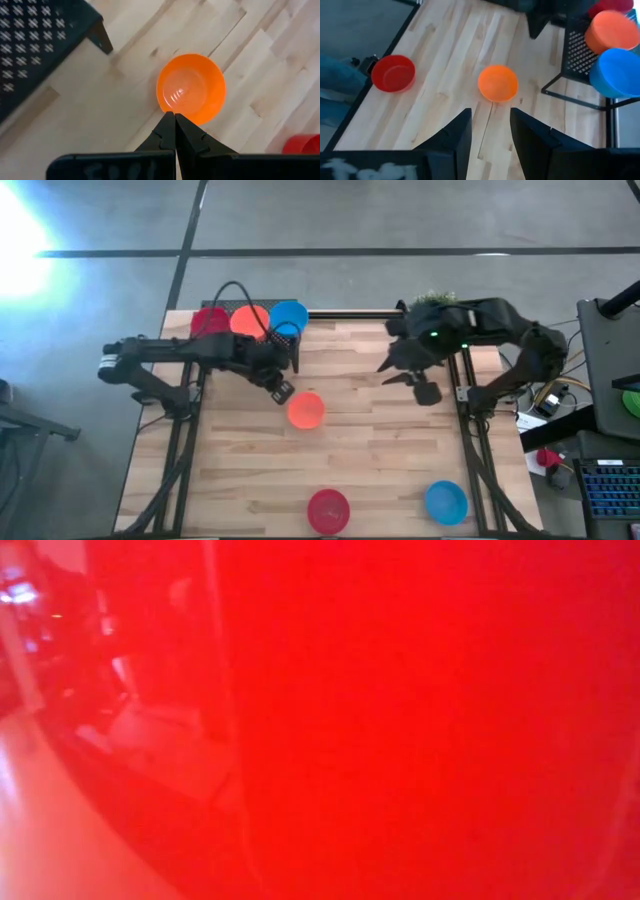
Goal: Pick & Place Mini bowls
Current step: Stack the orange bowl on top of the orange bowls on the shelf
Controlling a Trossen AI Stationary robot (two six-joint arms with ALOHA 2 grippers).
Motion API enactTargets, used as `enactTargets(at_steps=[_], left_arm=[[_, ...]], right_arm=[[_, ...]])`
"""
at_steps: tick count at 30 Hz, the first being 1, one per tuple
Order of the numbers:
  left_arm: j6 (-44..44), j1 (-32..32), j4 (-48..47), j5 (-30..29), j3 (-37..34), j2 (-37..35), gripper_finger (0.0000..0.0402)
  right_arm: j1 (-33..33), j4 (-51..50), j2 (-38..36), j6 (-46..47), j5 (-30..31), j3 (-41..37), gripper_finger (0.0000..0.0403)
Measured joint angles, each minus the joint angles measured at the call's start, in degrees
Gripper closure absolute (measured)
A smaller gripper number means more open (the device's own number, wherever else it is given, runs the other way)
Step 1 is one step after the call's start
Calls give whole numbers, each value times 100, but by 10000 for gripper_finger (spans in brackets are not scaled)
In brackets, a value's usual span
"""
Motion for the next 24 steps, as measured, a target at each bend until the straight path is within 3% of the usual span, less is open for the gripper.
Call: enactTargets(at_steps=[13,24], left_arm=[[-586,-8,108,282,2,764,401],[-558,20,160,625,9,1314,401]], right_arm=[[0,875,-1327,199,-2,-1144,278],[0,1015,-1576,275,0,-1486,276]])
